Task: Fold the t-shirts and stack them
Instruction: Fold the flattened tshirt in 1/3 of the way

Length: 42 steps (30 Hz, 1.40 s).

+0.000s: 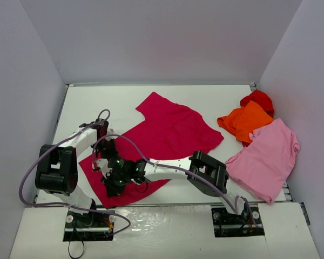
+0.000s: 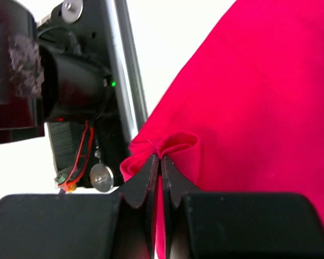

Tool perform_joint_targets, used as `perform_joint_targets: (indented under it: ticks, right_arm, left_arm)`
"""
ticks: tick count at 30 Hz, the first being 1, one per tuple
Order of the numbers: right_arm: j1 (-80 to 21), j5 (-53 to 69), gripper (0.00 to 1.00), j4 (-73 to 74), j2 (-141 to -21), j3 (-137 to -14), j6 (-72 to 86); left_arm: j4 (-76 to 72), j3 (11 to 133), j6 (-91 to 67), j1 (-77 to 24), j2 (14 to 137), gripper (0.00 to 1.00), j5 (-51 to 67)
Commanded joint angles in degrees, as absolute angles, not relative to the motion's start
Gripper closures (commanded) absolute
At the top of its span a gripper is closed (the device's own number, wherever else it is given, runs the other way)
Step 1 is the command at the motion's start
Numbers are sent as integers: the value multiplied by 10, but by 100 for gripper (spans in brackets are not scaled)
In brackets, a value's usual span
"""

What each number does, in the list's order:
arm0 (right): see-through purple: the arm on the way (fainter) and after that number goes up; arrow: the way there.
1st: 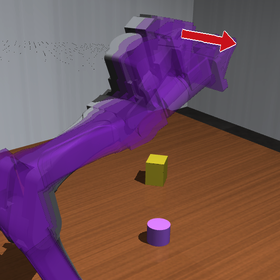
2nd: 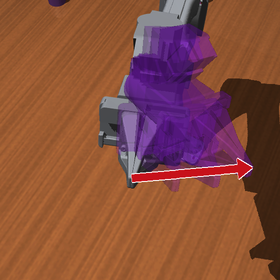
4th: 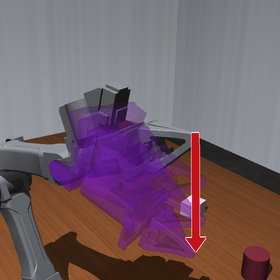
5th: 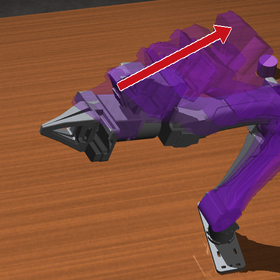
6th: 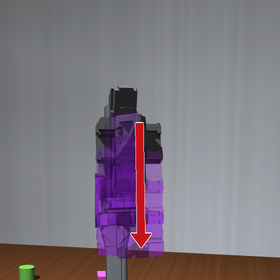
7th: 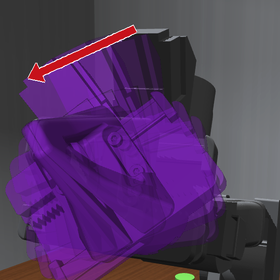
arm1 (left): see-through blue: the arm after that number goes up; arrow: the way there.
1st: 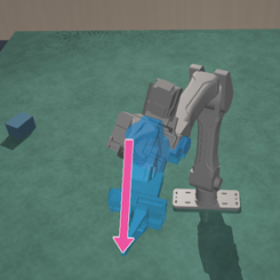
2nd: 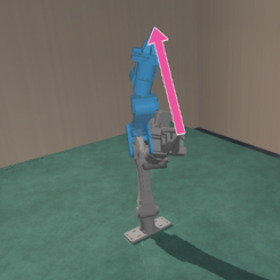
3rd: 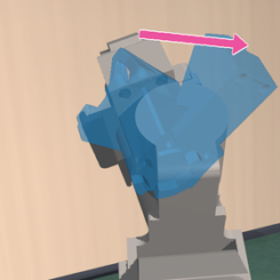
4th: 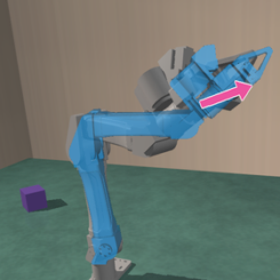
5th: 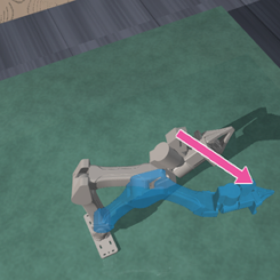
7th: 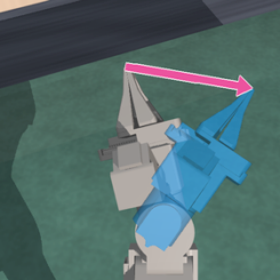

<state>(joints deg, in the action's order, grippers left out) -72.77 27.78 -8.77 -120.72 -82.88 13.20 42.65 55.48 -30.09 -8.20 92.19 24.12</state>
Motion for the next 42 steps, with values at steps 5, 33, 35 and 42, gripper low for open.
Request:
perform_joint_targets:
  ticks: [5,33,35,42]
  right_arm:
    - [-695,250,100,-128,-1201,-881,128]
    - [-646,52,100,-140,-1276,-1020,46]
    - [-641,77,100,-147,-1275,-1020,63]
    - [-623,228,76,-159,-1308,-1026,155]
  left_arm:
    - [434,573,-292,-85,926,100,244]
    - [434,593,-309,-76,827,100,218]
    - [435,594,-318,-69,807,100,206]
    - [439,598,-345,-62,697,100,139]
